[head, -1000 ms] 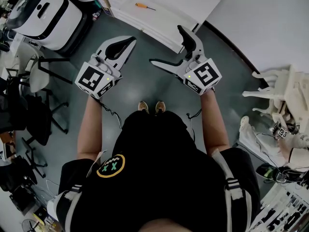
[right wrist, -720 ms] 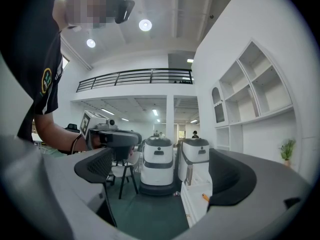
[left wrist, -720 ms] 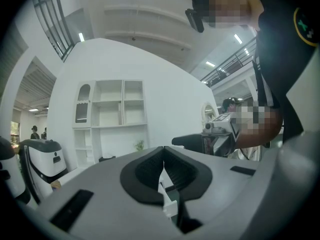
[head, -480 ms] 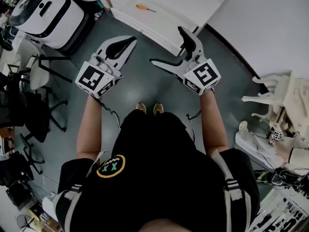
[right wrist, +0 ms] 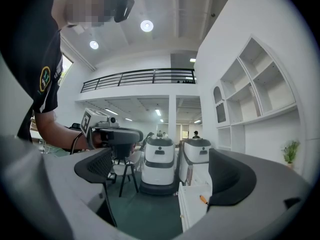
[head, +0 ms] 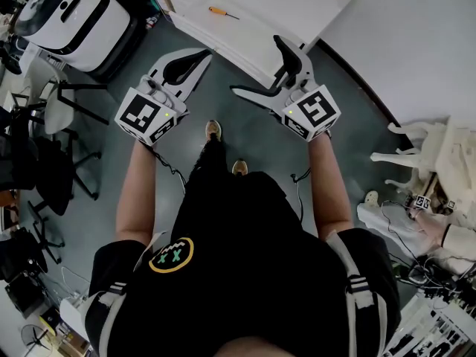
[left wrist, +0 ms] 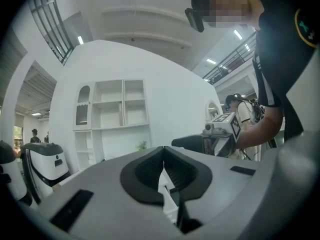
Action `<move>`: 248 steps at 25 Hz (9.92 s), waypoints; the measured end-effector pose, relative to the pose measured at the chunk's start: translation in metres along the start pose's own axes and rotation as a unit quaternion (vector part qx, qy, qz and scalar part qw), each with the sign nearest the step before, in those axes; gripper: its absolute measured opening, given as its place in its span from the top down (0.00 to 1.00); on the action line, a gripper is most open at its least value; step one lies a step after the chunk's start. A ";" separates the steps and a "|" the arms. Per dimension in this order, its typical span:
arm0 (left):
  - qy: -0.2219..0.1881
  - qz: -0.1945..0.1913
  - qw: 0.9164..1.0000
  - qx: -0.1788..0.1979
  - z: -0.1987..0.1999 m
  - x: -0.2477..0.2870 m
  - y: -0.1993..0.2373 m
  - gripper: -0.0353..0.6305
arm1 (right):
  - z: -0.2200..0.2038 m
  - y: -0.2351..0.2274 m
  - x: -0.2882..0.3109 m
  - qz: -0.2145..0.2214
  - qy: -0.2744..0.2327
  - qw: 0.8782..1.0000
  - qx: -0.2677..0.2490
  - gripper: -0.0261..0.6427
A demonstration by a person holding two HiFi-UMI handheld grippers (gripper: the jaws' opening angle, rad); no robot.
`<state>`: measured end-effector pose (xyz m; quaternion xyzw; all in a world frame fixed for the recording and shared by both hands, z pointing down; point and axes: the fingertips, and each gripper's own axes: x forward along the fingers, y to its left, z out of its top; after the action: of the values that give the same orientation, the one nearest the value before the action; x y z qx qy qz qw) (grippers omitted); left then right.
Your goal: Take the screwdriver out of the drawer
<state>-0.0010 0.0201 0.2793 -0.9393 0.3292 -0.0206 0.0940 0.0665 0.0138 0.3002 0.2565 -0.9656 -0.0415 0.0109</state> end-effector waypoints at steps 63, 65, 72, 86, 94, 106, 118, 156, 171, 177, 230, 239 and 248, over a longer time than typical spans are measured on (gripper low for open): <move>0.010 -0.038 0.999 -0.033 -0.131 0.141 0.307 0.92 | -0.233 -0.270 0.280 0.026 0.179 0.983 0.010 0.09; 0.010 -0.039 0.999 -0.034 -0.134 0.145 0.313 0.92 | -0.248 -0.275 0.286 0.031 0.192 0.981 0.009 0.09; 0.010 -0.048 0.998 -0.036 -0.143 0.163 0.329 0.92 | -0.304 -0.290 0.309 0.061 0.245 0.968 0.008 0.09; 0.016 -0.045 0.997 -0.060 -0.153 0.195 0.344 0.92 | -0.411 -0.306 0.351 0.127 0.339 0.932 0.035 0.10; 0.021 -0.039 0.996 -0.079 -0.165 0.187 0.354 0.92 | -0.469 -0.308 0.365 0.142 0.406 0.902 0.037 0.10; 0.032 -0.040 0.995 -0.086 -0.179 0.183 0.359 0.92 | -0.515 -0.316 0.382 0.148 0.455 0.876 0.052 0.11; 0.039 -0.043 0.994 -0.091 -0.182 0.187 0.357 0.92 | -0.546 -0.319 0.375 0.134 0.477 0.866 0.073 0.18; 0.043 -0.049 0.993 -0.094 -0.179 0.196 0.340 0.92 | -0.540 -0.328 0.366 0.071 0.452 0.886 0.078 0.81; 0.023 -0.058 0.994 -0.085 -0.158 0.196 0.318 0.92 | -0.474 -0.337 0.350 0.030 0.384 0.919 0.082 0.81; 0.019 -0.049 0.995 -0.087 -0.151 0.190 0.309 0.92 | -0.419 -0.330 0.345 0.023 0.325 0.943 0.069 0.81; -0.015 -0.051 0.998 -0.031 -0.008 0.046 0.012 0.92 | 0.022 -0.039 0.013 -0.020 -0.031 0.998 -0.059 0.80; -0.026 -0.082 0.996 -0.024 0.005 0.032 0.012 0.92 | 0.044 -0.019 0.005 -0.045 -0.051 0.996 -0.063 0.80; -0.038 -0.110 0.993 -0.015 0.017 0.012 0.009 0.92 | 0.043 -0.003 0.003 -0.081 -0.063 0.994 -0.039 0.80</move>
<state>0.0044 0.0087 0.2606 -0.9713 0.2200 0.0100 0.0900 0.0639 0.0127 0.2566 0.3296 -0.9382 -0.0959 -0.0436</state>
